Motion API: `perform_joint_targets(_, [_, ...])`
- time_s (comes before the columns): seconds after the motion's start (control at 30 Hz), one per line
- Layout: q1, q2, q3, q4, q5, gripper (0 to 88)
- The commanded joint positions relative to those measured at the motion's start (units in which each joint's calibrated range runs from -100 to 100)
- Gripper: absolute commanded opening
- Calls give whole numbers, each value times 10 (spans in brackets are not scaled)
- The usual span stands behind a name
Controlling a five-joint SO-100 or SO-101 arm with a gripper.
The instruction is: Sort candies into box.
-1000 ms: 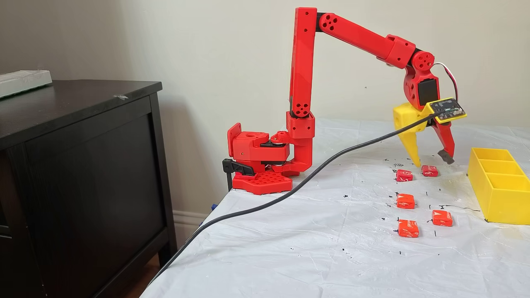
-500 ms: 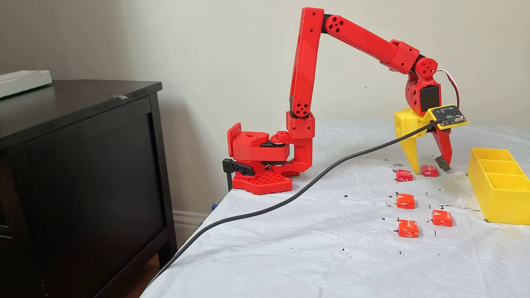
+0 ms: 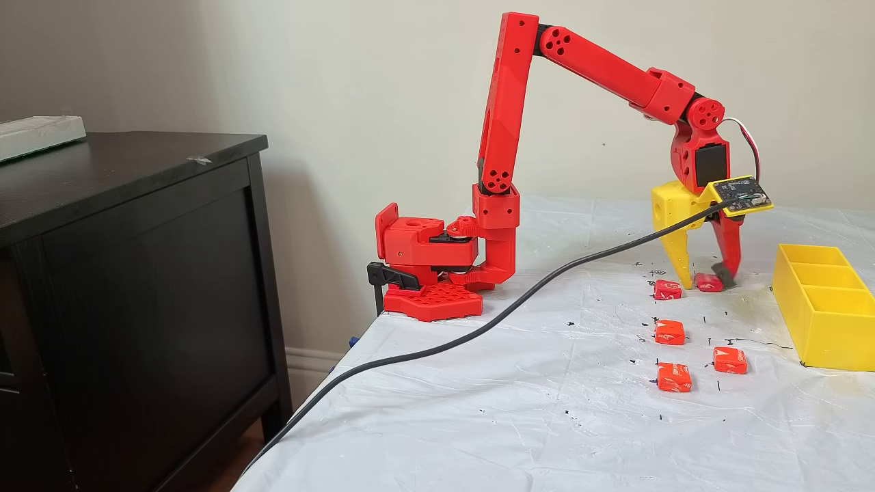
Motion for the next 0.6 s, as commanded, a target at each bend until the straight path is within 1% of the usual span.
perform_joint_targets(0.0, [-9, -2, -40, -10, -2, 27])
perform_joint_targets(0.13, [-9, -17, -42, -5, 0, 2])
perform_joint_targets(0.37, [11, -115, -76, 45, -2, 2])
perform_joint_targets(0.57, [43, -153, -141, 75, -1, 2])
